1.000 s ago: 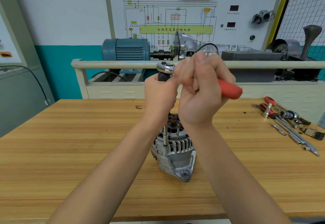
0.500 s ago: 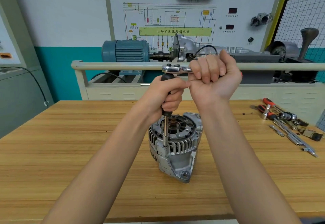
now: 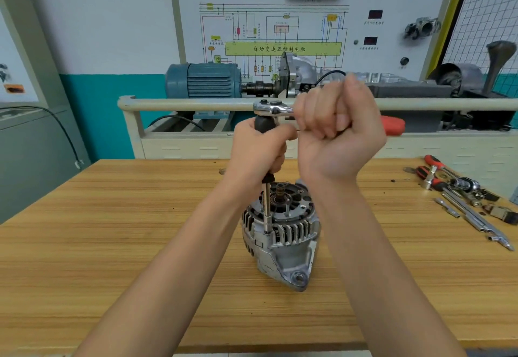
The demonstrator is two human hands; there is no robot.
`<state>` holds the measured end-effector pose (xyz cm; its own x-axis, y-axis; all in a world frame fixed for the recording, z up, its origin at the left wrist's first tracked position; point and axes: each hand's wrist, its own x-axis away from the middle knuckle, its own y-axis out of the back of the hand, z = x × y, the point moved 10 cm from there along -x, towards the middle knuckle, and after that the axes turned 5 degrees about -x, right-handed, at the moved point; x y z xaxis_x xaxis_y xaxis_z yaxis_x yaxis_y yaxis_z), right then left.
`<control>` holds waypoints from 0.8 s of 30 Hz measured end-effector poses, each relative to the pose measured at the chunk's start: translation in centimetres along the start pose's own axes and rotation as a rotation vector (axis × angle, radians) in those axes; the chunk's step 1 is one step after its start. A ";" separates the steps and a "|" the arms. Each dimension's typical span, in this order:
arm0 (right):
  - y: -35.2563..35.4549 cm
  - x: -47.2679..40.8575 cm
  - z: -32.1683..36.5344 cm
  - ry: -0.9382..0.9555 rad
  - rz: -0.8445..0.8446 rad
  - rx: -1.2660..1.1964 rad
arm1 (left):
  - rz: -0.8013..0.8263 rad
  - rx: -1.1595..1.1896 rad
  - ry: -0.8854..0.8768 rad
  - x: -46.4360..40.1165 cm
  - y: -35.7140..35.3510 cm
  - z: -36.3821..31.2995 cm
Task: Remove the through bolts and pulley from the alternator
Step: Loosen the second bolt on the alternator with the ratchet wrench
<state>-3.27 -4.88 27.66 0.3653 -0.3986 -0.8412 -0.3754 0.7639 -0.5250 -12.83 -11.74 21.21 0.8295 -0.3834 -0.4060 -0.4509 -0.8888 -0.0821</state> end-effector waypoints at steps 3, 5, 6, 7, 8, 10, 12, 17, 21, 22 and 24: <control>2.6 -0.9 -2.3 -0.273 -0.170 -0.318 | 0.262 0.086 0.045 0.1 -1.4 -0.1; 3.8 -0.9 -3.5 -0.374 -0.275 -0.535 | 0.406 0.089 0.069 0.7 -2.6 -0.1; 4.2 -1.0 -3.8 -0.386 -0.308 -0.600 | 0.427 0.084 0.076 0.8 -2.9 -0.1; 4.5 -1.0 -3.8 -0.378 -0.331 -0.620 | 0.415 0.084 0.086 0.8 -3.0 0.1; 4.7 -1.0 -3.7 -0.358 -0.341 -0.604 | 0.382 0.084 0.095 0.7 -2.9 0.2; 4.4 -0.8 -3.0 -0.305 -0.323 -0.496 | 0.276 0.069 0.096 0.3 -2.2 0.3; 3.5 -0.6 -2.0 -0.230 -0.249 -0.337 | 0.115 0.048 0.084 0.0 -1.2 0.4; -0.9 1.5 0.7 0.152 -0.017 0.168 | -0.213 -0.057 -0.015 0.3 0.8 -0.5; -2.2 2.6 1.1 0.235 0.008 0.314 | -0.220 -0.111 -0.074 0.7 1.0 -1.0; -2.0 2.2 1.1 0.212 0.006 0.267 | -0.198 -0.081 -0.052 0.7 1.0 -0.8; -1.2 1.0 0.6 0.103 0.010 0.102 | -0.107 -0.004 -0.003 0.5 0.6 -0.3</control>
<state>-1.98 -5.89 27.45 0.2709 -0.4362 -0.8581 -0.2887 0.8136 -0.5047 -12.57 -12.59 21.23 0.8720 -0.2856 -0.3975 -0.3583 -0.9257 -0.1211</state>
